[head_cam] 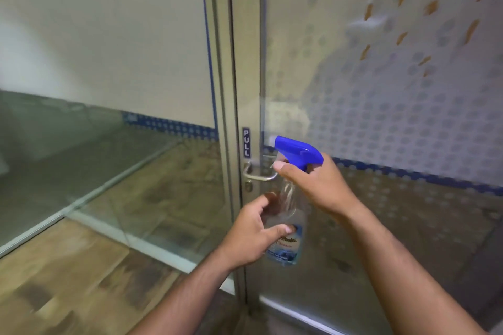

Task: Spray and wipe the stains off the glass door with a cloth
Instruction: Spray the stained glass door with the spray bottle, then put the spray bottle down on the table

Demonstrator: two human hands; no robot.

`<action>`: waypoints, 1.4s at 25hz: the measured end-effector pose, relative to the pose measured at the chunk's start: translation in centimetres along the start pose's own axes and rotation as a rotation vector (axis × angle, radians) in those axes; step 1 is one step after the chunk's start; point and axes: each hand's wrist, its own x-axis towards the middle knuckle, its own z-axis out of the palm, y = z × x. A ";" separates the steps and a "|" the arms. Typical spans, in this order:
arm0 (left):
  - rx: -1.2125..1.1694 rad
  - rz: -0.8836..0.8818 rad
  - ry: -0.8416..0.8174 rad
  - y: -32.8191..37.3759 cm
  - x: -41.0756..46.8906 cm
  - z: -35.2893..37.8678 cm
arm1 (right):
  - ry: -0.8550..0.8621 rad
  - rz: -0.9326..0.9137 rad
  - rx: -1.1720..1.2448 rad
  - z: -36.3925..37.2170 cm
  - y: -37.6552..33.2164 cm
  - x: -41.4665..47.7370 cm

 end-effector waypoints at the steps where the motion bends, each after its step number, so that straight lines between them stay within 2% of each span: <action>1: 0.026 -0.025 0.051 -0.2 -1.6 0.1 | -0.043 -0.013 0.005 0.5 0.3 -1.2; 10: 0.162 -0.292 0.402 -1.3 -16.1 -0.6 | -0.346 0.021 0.078 8.1 2.8 -9.6; 18: 0.251 -0.572 0.799 -0.7 -28.6 -3.7 | -0.632 -0.043 0.068 19.6 1.3 -16.0; 27: 0.325 -0.686 1.081 1.8 -44.3 -9.7 | -0.841 -0.118 0.087 32.7 -5.3 -25.4; 35: 0.366 -0.738 1.242 5.2 -61.0 -16.7 | -1.004 -0.162 0.101 46.1 -13.5 -36.8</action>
